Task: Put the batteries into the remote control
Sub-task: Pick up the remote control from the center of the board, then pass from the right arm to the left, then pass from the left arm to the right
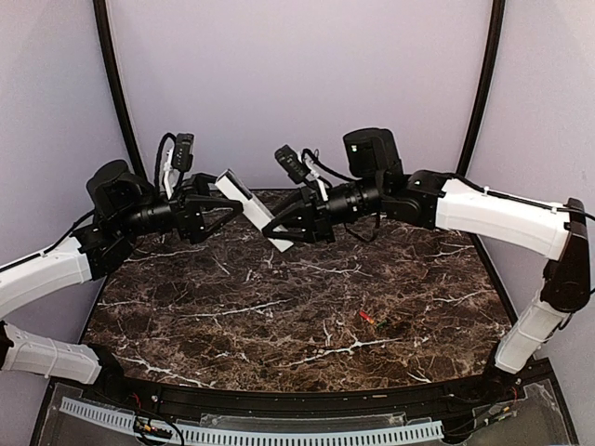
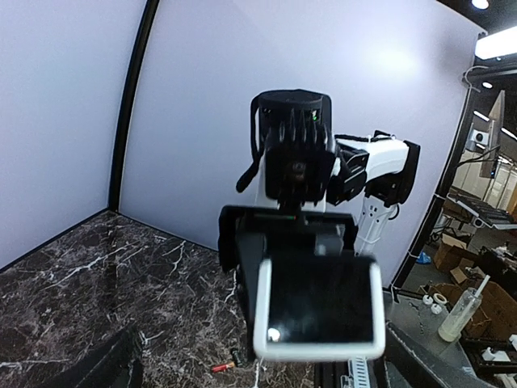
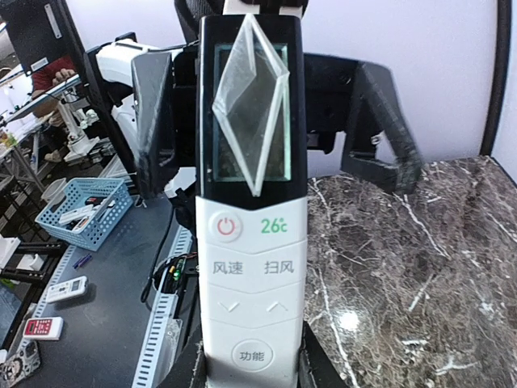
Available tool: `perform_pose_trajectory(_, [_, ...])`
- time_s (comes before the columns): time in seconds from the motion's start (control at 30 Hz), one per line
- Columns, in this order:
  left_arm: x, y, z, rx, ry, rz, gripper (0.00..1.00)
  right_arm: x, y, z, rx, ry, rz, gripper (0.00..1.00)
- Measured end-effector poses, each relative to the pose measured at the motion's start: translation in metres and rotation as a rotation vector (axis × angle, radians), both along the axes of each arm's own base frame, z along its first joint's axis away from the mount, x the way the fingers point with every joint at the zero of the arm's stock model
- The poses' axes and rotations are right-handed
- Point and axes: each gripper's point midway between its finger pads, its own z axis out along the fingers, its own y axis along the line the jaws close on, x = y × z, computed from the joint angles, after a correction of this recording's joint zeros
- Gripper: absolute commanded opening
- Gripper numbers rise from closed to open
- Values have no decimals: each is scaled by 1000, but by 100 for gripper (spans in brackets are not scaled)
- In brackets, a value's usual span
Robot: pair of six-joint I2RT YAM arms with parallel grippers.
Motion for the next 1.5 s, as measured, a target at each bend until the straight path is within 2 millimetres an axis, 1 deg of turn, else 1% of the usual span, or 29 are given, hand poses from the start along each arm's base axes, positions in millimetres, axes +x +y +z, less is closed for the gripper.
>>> perform_pose_trajectory(0.03, [-2, -1, 4, -12, 1, -9, 93, -5, 7, -2, 0, 5, 26, 0])
perform_pose_trajectory(0.1, [-8, -4, 13, -38, -3, -27, 82, -13, 18, -8, -7, 15, 62, 0])
perform_pose_trajectory(0.13, [-9, -5, 15, -47, 5, -33, 71, -16, 22, -10, -10, 19, 79, 0])
perform_pose_trajectory(0.17, [-11, -6, 16, -50, 8, -39, 65, -19, 25, -12, -13, 22, 89, 0])
perform_pose_trajectory(0.2, [-12, -7, 16, -54, 16, -41, 52, -21, 27, -13, -14, 24, 96, 0])
perform_pose_trajectory(0.23, [-13, -7, 17, -57, 15, -43, 42, -24, 29, -14, -15, 25, 103, 0])
perform_pose_trajectory(0.3, [-16, -8, 20, -65, 10, -56, 32, -24, 30, -15, -22, 31, 96, 0])
perform_pose_trajectory(0.4, [-19, -7, 23, -74, 6, -56, 24, -21, 30, -14, -20, 31, 87, 0])
perform_pose_trajectory(0.43, [-19, -7, 24, -74, -2, -51, 17, -21, 30, -14, -22, 37, 83, 0])
perform_pose_trajectory(0.47, [-18, -7, 24, -73, -3, -47, 13, -20, 30, -14, -23, 40, 78, 0])
perform_pose_trajectory(0.5, [-18, -7, 24, -73, -5, -46, 5, -20, 30, -14, -22, 40, 76, 0])
perform_pose_trajectory(0.57, [-17, -7, 23, -74, 0, -42, 0, -20, 30, -14, -23, 41, 74, 0])
perform_pose_trajectory(0.6, [-17, -6, 24, -74, 1, -42, 0, -20, 30, -14, -23, 41, 73, 6])
perform_pose_trajectory(0.67, [-17, -6, 24, -76, 6, -39, 0, -19, 30, -14, -24, 39, 67, 29])
perform_pose_trajectory(0.7, [-16, -6, 24, -77, 7, -35, 0, -18, 30, -14, -24, 37, 62, 35])
perform_pose_trajectory(0.77, [-14, -6, 24, -82, 18, -21, 0, -14, 31, -13, -26, 19, 29, 53])
perform_pose_trajectory(0.8, [-11, -5, 24, -85, 35, -7, 0, -12, 31, -11, -22, -2, 2, 60])
perform_pose_trajectory(0.83, [-7, -4, 23, -87, 50, 15, 0, -9, 32, -9, -16, -36, -35, 64])
perform_pose_trajectory(0.87, [-2, -3, 22, -90, 68, 39, 0, -7, 31, -6, -8, -76, -71, 66])
perform_pose_trajectory(0.97, [11, 0, 16, -86, 116, 115, 0, -7, 33, 1, 17, -198, -175, 66])
perform_pose_trajectory(1.0, [15, 2, 13, -82, 136, 140, 0, -10, 35, 3, 25, -239, -205, 67])
perform_pose_trajectory(1.03, [18, 3, 11, -80, 146, 157, 0, -5, 35, 3, 25, -282, -263, 68])
perform_pose_trajectory(1.07, [21, 4, 9, -76, 158, 173, 0, -8, 38, 3, 25, -301, -275, 69])
perform_pose_trajectory(1.1, [23, 4, 7, -73, 169, 187, 0, -7, 40, 3, 20, -325, -307, 70])
perform_pose_trajectory(1.17, [26, 5, 6, -70, 181, 204, 0, 2, 42, 0, -1, -374, -379, 71])
perform_pose_trajectory(1.23, [28, 6, 5, -71, 192, 212, 0, 12, 44, -7, -33, -414, -445, 69])
perform_pose_trajectory(1.3, [29, 5, 4, -72, 201, 215, 0, 25, 47, -16, -74, -450, -503, 61])
perform_pose_trajectory(1.4, [30, 5, 2, -70, 210, 216, 0, 37, 51, -29, -128, -487, -558, 40])
perform_pose_trajectory(1.5, [31, 4, 1, -67, 215, 217, 0, 41, 51, -39, -171, -513, -588, 18])
